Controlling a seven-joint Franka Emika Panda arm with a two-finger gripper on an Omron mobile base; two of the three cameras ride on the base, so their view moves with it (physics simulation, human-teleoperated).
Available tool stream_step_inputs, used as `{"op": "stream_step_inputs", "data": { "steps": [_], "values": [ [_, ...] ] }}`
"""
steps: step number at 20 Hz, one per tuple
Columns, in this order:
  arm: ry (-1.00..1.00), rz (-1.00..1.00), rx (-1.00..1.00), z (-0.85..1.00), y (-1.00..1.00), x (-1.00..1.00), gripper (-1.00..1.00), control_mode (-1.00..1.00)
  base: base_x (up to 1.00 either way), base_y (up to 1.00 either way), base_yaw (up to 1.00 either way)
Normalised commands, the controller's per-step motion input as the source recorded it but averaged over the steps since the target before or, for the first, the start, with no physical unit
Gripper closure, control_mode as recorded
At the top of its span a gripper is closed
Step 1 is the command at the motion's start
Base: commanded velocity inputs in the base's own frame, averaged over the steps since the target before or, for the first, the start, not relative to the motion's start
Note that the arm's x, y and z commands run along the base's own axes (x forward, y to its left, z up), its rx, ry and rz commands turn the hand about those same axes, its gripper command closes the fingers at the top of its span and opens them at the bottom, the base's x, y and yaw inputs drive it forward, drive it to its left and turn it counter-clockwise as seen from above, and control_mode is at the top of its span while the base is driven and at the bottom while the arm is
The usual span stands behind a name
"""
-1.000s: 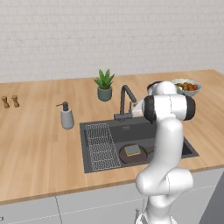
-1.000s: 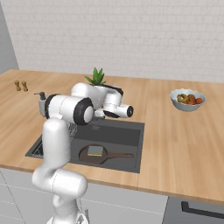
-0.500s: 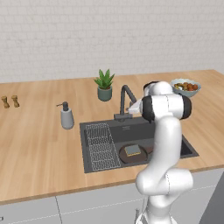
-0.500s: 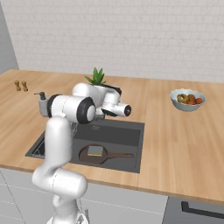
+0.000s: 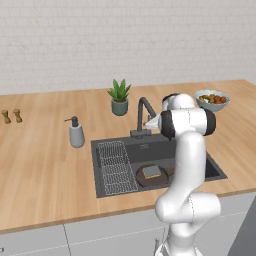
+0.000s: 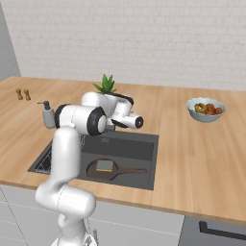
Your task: Pick the pan and sponge and place them into the sink. Then turn on the water.
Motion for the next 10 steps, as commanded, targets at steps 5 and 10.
{"op": "stream_step_inputs", "data": {
  "steps": [5,10],
  "values": [
    [0.02,-0.10,0.00,-0.04,-0.13,0.25,-1.00,-1.00,0.00,0.00,0.00],
    [0.09,-0.14,-0.01,0.00,-0.30,0.15,-1.00,-1.00,0.00,0.00,0.00]
  ]
}}
